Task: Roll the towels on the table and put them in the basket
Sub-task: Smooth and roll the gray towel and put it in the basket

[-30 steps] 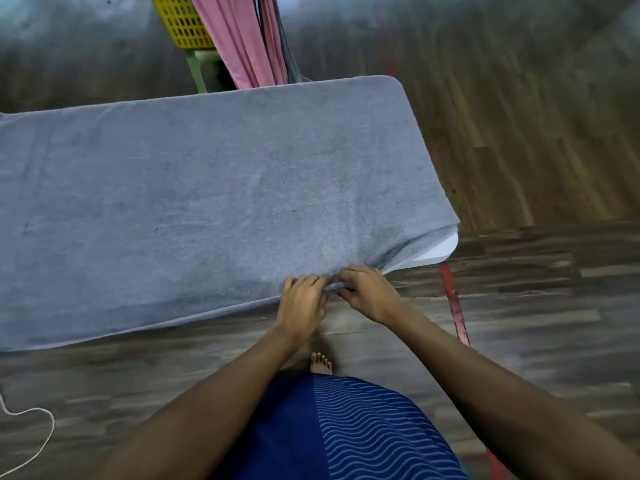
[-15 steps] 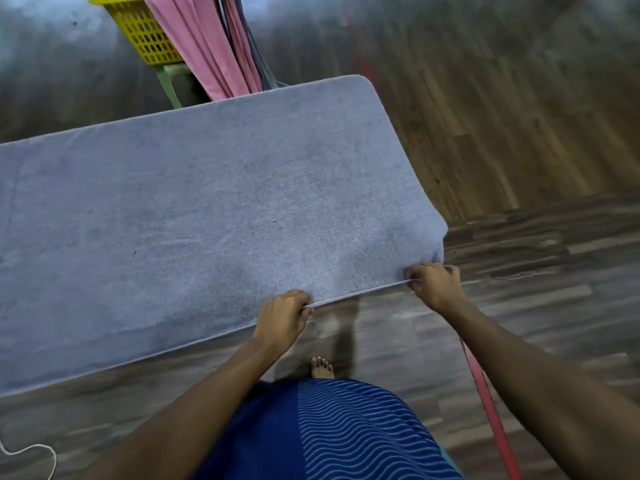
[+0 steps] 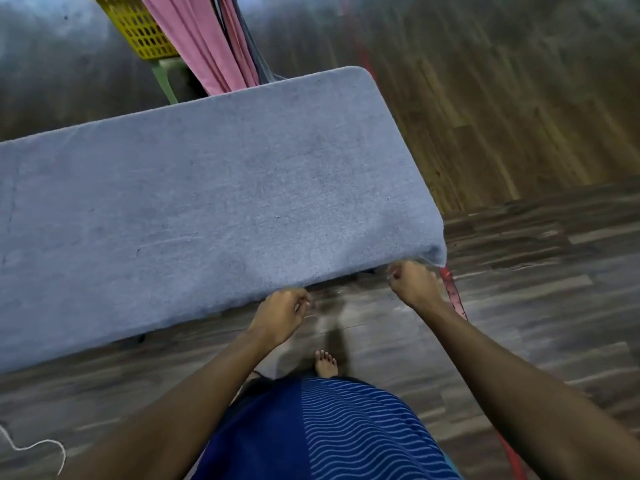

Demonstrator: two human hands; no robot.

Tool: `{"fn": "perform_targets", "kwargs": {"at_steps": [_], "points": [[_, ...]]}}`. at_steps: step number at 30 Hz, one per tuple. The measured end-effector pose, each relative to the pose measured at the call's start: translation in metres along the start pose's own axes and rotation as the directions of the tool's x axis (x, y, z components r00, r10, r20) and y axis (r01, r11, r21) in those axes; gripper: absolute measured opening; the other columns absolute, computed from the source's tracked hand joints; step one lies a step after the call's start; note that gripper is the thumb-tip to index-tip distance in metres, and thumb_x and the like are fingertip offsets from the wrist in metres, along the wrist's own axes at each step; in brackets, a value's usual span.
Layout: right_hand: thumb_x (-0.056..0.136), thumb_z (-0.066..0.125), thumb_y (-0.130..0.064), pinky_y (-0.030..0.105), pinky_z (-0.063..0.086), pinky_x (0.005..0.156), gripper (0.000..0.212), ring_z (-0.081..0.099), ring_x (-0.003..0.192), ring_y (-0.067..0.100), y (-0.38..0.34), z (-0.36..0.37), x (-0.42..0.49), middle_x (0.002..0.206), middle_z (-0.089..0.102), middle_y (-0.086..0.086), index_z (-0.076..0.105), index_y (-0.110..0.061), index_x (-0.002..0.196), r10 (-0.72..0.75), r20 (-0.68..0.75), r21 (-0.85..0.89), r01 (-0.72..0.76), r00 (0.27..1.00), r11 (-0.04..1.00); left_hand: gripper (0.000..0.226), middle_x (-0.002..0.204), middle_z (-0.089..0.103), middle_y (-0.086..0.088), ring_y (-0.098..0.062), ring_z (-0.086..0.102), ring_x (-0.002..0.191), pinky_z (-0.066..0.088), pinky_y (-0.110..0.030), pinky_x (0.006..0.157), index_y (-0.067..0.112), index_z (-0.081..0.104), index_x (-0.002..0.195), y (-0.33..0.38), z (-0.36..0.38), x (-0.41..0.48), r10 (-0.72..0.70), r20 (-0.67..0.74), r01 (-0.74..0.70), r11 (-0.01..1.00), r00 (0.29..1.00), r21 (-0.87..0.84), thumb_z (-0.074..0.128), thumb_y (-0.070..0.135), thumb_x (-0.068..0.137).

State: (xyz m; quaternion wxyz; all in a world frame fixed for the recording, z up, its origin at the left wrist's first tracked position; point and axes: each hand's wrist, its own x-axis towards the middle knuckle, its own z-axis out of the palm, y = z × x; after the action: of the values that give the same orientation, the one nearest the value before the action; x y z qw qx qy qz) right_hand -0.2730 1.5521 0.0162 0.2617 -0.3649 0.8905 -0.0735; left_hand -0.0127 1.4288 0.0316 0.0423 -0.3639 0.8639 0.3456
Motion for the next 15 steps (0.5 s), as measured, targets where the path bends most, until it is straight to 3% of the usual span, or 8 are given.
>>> {"fn": "perform_targets", "kwargs": {"at_steps": [8,15], "points": [[0.088,0.058,-0.015,0.038,0.056,0.075,0.016,0.067,0.083,0.025,-0.121,0.024,0.015,0.093,0.073,0.005,0.073,-0.019,0.094,-0.195,0.057,0.127,0.187,0.979,0.974,0.016,0.095,0.069,-0.005,-0.023,0.063,0.088,0.047,-0.031,0.072,0.013,0.069,0.096,-0.057,-0.055,-0.024,-0.135,-0.213,0.13,0.991,0.968,-0.039,0.054,0.011,0.091],[0.084,0.058,-0.018,0.037,0.055,0.073,0.013,0.066,0.084,0.028,-0.279,0.075,-0.007,0.09,0.072,0.008,0.07,-0.021,0.084,-0.405,0.151,0.105,0.392,0.902,0.914,0.017,0.098,0.071,-0.005,-0.024,0.064,0.091,0.05,-0.034,0.077,0.015,0.071,0.096,-0.151,-0.111,-0.1,-0.349,-0.396,0.308,0.937,0.849,-0.166,0.056,0.012,0.09]]}}
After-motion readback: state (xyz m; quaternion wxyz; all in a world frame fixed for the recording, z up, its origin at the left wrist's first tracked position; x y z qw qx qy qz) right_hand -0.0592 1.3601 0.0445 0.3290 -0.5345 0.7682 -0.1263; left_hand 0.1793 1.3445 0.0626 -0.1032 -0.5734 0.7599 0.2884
